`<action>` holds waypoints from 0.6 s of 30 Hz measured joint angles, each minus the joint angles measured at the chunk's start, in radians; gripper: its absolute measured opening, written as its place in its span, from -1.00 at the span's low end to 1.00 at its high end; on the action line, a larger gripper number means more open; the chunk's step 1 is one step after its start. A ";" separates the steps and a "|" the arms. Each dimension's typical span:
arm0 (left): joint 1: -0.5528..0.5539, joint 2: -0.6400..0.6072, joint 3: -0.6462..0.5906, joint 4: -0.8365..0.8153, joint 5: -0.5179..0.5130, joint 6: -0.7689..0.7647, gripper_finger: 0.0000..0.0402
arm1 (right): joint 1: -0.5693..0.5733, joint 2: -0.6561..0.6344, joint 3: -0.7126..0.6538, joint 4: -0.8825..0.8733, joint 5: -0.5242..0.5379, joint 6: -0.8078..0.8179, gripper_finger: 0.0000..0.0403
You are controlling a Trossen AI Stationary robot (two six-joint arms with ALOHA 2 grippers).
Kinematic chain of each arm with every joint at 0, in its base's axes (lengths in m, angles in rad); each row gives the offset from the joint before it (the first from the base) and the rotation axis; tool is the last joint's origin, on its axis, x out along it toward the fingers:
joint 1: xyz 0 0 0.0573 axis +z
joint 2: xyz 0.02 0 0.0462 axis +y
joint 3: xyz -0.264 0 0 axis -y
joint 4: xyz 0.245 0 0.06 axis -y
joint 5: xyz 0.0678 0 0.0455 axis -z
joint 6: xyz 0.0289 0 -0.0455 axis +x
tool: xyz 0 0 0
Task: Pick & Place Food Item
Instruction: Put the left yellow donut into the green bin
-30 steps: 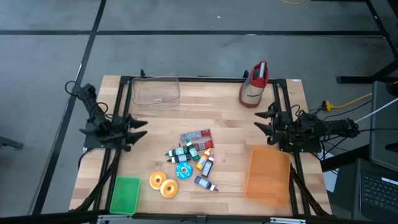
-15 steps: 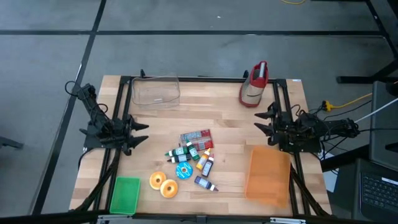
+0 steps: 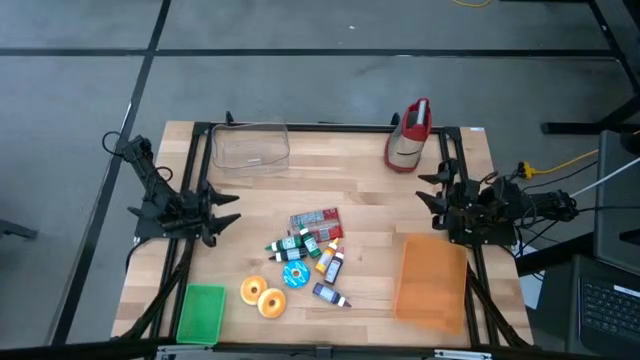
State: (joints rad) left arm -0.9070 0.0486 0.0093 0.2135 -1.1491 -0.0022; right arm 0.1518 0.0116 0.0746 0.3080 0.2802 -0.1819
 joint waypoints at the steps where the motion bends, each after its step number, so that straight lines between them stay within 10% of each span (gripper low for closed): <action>1: 0.000 0.000 0.000 -0.001 0.009 0.027 0.25 | 0.000 0.000 0.000 0.008 0.000 -0.011 0.04; 18: 0.201 0.144 0.022 -0.087 0.480 -0.188 0.25 | 0.000 0.000 0.000 0.059 -0.037 0.065 0.04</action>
State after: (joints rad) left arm -0.7062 0.1924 0.0317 0.1266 -0.6694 -0.1900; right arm 0.1516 0.0116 0.0746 0.3672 0.2434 -0.1167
